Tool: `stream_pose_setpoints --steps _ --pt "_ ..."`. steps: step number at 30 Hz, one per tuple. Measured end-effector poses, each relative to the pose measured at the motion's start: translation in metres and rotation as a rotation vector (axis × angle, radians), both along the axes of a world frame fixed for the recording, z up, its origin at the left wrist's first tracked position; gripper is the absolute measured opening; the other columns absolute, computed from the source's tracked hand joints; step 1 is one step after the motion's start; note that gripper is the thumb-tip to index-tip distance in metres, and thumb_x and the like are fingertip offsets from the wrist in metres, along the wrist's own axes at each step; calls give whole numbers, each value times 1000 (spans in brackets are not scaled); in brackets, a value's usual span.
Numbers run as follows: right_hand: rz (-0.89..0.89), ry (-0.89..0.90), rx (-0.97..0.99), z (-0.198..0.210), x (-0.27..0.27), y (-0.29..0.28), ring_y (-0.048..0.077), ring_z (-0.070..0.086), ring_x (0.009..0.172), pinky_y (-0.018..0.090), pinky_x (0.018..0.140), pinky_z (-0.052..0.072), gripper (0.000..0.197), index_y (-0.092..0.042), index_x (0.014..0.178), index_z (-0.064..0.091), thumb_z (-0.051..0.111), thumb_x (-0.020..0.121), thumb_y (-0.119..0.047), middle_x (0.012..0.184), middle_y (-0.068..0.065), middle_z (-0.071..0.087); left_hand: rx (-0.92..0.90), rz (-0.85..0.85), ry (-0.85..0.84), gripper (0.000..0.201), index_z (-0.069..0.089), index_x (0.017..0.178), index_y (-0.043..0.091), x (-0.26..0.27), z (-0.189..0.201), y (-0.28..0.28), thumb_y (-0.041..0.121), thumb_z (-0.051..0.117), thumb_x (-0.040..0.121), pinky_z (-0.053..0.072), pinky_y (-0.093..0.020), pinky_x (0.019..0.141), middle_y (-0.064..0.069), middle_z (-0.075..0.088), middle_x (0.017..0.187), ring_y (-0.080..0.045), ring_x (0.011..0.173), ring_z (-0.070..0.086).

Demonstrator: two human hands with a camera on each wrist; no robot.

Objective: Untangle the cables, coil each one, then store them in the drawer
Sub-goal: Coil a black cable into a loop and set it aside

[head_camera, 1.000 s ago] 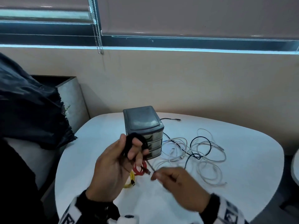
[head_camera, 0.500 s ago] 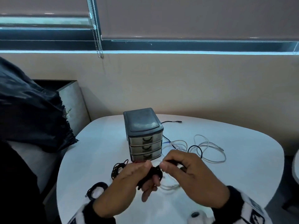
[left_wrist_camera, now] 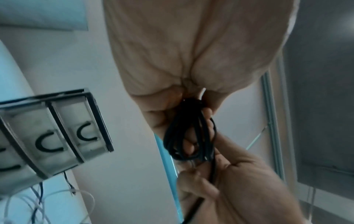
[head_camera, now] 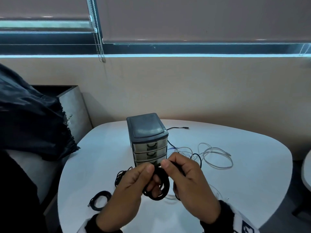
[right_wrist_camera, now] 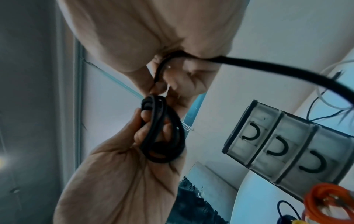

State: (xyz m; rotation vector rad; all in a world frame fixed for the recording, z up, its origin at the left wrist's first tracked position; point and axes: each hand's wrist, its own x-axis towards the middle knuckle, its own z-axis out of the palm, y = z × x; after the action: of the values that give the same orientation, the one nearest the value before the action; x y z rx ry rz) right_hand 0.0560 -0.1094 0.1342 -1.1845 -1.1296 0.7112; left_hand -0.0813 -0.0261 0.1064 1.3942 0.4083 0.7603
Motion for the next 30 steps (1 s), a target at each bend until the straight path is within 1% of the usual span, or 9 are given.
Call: stream_pose_setpoints --steps 6,9,12,15,17,19,23,26,30 --pt "8 172 -142 -33 12 6 11 27 41 20 42 23 24 -15 68 63 66 89 -26 47 2 37 -556 27 -374 42 65 66 10 -9 19 13 36 96 53 57 -30 61 0 41 57 -21 57 58" --pt "71 432 -172 -51 16 3 11 17 43 17 42 18 23 -15 71 66 84 68 -30 50 0 28 -736 -38 -505 25 67 73 9 -20 17 28 27 84 73 58 -31 85 5 38 52 -15 55 57" --pt "8 592 -162 -62 22 5 10 17 42 16 39 19 29 -7 81 73 85 64 -27 49 1 29 -799 -202 -556 44 64 104 5 -25 4 29 34 32 110 17 -18 117 4 40 66 -9 65 45" --pt "-113 335 -212 -67 23 9 12 24 44 19 42 25 12 -12 87 78 77 79 -22 49 1 35 -651 -67 -411 49 62 110 7 -25 3 21 38 24 111 16 -12 113 4 42 69 -8 64 41" --pt "-105 25 -226 -70 15 8 9 35 48 21 49 31 13 -22 84 79 69 89 -16 49 -7 44 -716 -163 -479 23 69 92 8 -18 10 27 30 66 96 39 -18 106 6 38 58 -9 51 44" --pt "5 -116 -268 -71 7 5 7 40 52 22 55 34 19 -30 84 79 66 93 -18 52 -10 51 -715 74 -449 34 67 79 7 -14 13 25 29 91 68 58 -26 83 6 31 52 -9 43 42" --pt "186 -269 -351 -61 -4 -6 1 43 56 17 58 35 17 -35 97 77 61 96 -28 58 -15 59 -638 263 -465 29 57 100 4 -4 9 26 30 46 96 59 -30 85 2 37 61 -14 59 54" --pt "291 -354 -380 -53 -9 -8 -2 44 53 13 58 34 21 -29 108 72 54 99 -26 53 -19 54 -483 283 -382 35 60 106 0 2 -2 20 28 43 96 57 -33 86 -4 48 68 -22 75 64" --pt "405 -283 -461 -30 -3 -14 -6 49 55 11 58 34 22 -27 105 69 49 101 -19 57 -23 55 48 329 -1 35 63 98 1 10 -16 10 32 48 101 57 -33 79 -15 67 75 -27 85 72"
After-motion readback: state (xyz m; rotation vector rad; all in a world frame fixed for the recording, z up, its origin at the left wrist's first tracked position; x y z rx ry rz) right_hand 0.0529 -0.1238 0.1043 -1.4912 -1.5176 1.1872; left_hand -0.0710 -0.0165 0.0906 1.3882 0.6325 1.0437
